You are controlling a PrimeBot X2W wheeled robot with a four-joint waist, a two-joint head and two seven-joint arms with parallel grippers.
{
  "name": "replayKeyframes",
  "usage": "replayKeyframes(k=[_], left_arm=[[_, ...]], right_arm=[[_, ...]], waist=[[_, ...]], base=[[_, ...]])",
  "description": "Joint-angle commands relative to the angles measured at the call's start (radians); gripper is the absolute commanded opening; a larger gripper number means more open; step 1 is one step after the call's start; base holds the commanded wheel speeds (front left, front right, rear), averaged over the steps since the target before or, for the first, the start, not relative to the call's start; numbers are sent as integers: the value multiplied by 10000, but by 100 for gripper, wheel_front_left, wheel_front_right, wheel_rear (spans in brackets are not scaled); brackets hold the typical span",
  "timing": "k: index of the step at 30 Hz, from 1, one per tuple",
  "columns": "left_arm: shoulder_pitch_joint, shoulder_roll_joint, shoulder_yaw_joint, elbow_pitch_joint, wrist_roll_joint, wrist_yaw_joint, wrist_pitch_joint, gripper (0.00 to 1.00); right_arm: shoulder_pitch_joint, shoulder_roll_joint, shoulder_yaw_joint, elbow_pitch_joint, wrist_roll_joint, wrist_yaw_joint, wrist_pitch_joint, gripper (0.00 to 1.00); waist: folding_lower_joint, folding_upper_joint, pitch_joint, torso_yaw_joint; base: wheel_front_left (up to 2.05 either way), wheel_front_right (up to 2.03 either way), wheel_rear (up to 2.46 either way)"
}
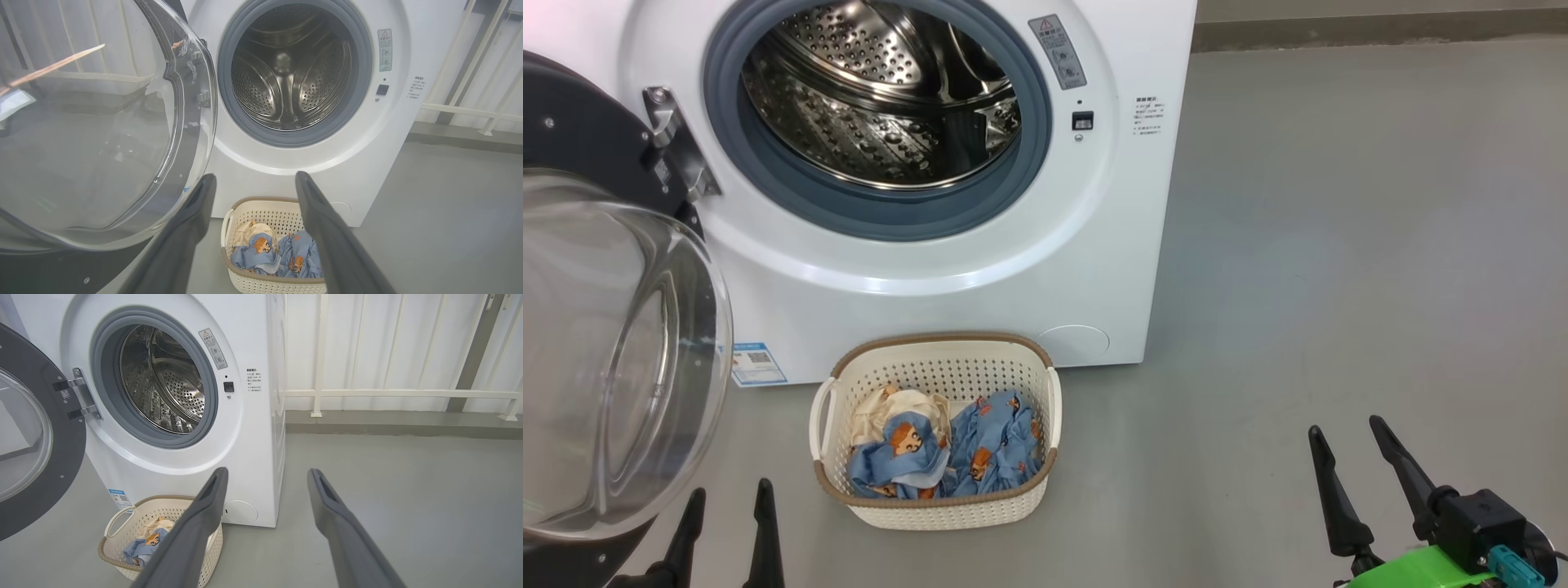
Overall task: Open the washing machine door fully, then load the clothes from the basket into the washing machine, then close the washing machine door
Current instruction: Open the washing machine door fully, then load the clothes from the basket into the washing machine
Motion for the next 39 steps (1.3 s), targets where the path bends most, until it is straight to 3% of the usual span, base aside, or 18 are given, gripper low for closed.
replayKeyframes(k=[1,39], left_arm=[[-153,175,287,-172,49,-24,-34,100],[-437,164,320,-179,283,-26,-34,100]], right_arm=[[-70,-20,221,-296,-13,16,-122,100],[-157,106,239,94,68,16,10,100]], waist=[[0,-1,-15,17],[0,-1,211,270]], base=[[0,0,0],[0,0,0]])
